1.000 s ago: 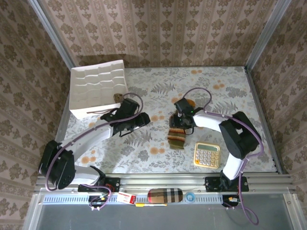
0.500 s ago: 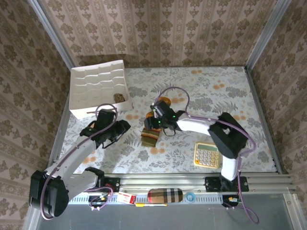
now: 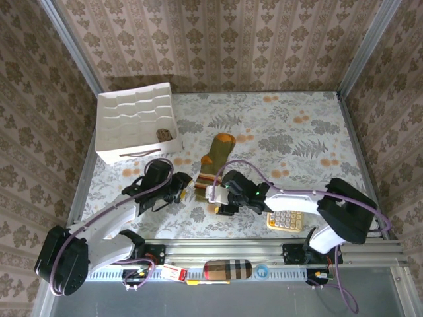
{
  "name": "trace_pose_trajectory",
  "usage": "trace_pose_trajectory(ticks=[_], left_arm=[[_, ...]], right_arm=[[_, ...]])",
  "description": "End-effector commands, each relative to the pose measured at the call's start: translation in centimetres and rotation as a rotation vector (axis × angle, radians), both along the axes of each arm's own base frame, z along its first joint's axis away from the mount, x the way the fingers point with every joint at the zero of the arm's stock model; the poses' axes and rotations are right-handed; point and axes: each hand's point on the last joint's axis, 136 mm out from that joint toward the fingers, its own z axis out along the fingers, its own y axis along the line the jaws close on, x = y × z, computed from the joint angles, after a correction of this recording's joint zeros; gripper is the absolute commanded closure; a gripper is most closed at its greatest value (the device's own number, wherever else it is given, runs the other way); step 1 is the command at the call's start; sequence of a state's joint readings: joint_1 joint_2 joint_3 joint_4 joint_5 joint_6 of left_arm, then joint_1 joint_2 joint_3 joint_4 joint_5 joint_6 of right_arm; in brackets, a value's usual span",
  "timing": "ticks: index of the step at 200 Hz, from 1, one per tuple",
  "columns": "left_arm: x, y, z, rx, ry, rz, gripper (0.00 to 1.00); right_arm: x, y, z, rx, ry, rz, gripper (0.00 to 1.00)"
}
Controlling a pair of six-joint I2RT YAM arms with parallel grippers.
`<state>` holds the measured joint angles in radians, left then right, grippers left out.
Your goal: Roll the socks
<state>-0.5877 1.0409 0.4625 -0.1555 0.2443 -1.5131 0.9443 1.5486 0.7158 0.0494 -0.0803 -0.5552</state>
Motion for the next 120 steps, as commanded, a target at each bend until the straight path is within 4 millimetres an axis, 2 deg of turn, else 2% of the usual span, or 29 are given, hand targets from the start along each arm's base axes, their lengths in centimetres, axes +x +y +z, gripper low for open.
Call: trace_pose_trajectory(ticks=[1,38,73,93,111,120], left_arm=[[0.6,-0.1,-0.2,-0.050,0.023,0.081,0.47],[0.5,0.7,-0.7,-0.053,0.033,0.107,0.47],[0.4,0.9,-0.7,-0.051,0.035,0.101,0.47],[0.5,1.0,-0.7,-0.047,0.037,0.100,0.47],[0.5,1.3,-0.7,-0.037,0.038,0.094,0.48],[0.5,1.5,-0.6,-0.026,0.042,0.090,0.48]], right_arm=[[1.0,2.0,0.1,-0.061,-0.141,0.108,0.34],[2.3,3.1,-1.3,-0.110,-0.195,0.078,0.36],[4.1,3.6,-1.6,-0.143,-0.238,0.020,0.49],[4.3,4.0,-1.4,-0.136,-0.228,0.008,0.69],[3.7,4.0,-1.0,-0.124,-0.190,0.007,0.95],[3.3,3.8,-0.8,-0.117,-0.161,0.002,1.00]])
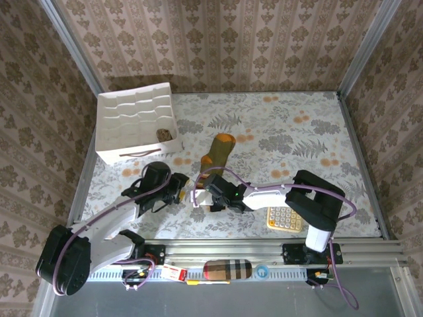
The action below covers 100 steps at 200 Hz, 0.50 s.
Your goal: Roll the socks
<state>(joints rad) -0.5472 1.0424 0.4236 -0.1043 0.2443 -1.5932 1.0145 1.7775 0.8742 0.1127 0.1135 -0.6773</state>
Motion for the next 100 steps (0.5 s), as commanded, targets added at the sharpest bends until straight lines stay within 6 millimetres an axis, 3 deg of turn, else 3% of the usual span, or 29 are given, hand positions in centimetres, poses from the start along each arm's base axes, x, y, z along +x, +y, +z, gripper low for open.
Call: trace_pose_trajectory(ticks=[1,55,100], left_arm=[[-0.1,0.5,0.1,0.015,0.007,-0.007,0.48],[-0.7,2.3,-0.1,0.053,0.034,-0.010,0.49],[-1.0,1.9,-0.4,0.056,0.047,-0.048,0.53]], right_arm=[[0.1,0.1,1.4,0.022,0.024,-0.037,1.00],[-3.5,0.3,2.8,0.136,0.341,-0.094,1.00],[-2.5,0.9,3.0,0.223,0.654,-0.194,1.00]])
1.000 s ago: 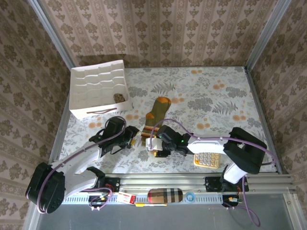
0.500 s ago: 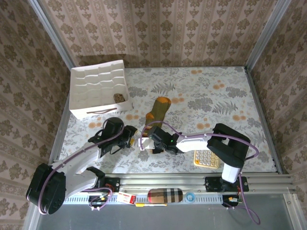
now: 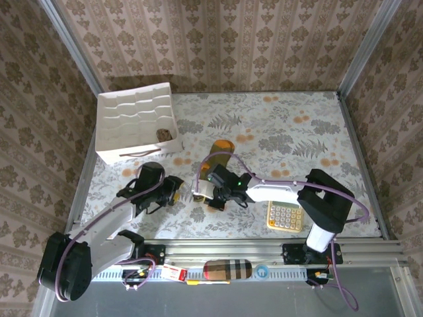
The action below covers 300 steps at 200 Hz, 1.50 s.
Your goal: Roll the socks
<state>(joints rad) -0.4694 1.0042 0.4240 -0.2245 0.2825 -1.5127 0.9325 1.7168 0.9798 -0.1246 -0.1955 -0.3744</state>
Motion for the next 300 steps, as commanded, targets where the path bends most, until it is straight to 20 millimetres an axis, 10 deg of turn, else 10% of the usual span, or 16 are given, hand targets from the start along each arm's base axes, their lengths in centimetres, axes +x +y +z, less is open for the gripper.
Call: trace_pose_trajectory(ticks=[1,67,248,300], left_arm=[[-0.2,-0.3,0.4,0.006,0.006,-0.043,0.53],[0.7,-3.1,0.6,-0.020,-0.049,-0.099,0.58],[3.6,-6.2,-2.3,-0.003,-0.073,-0.149,0.63],[0.1,-4.7,-5.3,0.110,0.150,-0.182,1.00]], right_arm=[[-0.5,0.5,0.1,0.058,0.259,-0.052,1.00],[2.7,-0.8,-2.5,0.077,0.621,-0.232,1.00],[4.1,-1.2,-5.5,0.015,0.747,-0.372,1.00],[4.6,-1.3,-5.1,0.034,0.711,-0.369,0.95]])
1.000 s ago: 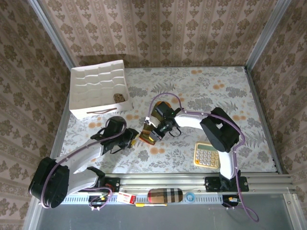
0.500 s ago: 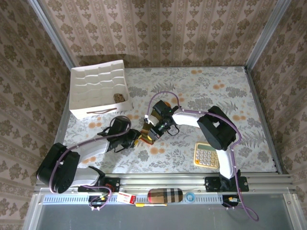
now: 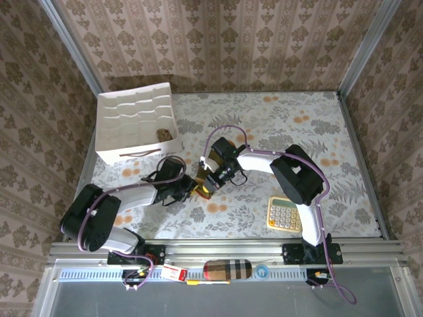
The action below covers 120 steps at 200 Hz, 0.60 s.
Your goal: Roll the socks
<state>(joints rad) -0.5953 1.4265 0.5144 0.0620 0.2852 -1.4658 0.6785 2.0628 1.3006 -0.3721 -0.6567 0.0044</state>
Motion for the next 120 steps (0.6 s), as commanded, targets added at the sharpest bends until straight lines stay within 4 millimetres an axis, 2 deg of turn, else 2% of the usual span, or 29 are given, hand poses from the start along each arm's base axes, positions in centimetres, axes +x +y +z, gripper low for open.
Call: trace_pose_trajectory(ticks=[1,14,25,45,61,89,120], left_arm=[[-2.2,1.1,-1.2,0.084,0.133,-0.015,1.00],[-4.0,2.4,-1.8,0.143,0.225,0.003,1.00],[-5.3,3.4,-1.9,0.186,0.294,0.020,1.00],[-6.9,4.4,-2.1,0.206,0.387,0.072,1.00],[-7.4,4.6,-2.2,0.193,0.438,0.111,1.00],[-7.4,5.3,-1.5,0.234,0.489,0.118,1.00],[-7.6,5.3,-1.6,0.232,0.533,0.110,1.00]], right_arm=[[-0.3,-1.0,-1.6,-0.059,0.011,-0.008,0.94],[0.0,-1.2,-0.8,-0.043,-0.078,0.002,0.82],[0.4,-1.2,0.7,-0.006,-0.212,0.021,0.72],[0.1,-1.3,4.6,0.056,-0.612,0.085,0.58],[-1.5,-1.7,6.1,0.045,-0.900,0.166,0.42],[-3.3,-1.4,5.6,-0.114,-1.083,0.323,0.40],[-4.6,0.8,4.8,-0.156,-1.201,0.440,0.39]])
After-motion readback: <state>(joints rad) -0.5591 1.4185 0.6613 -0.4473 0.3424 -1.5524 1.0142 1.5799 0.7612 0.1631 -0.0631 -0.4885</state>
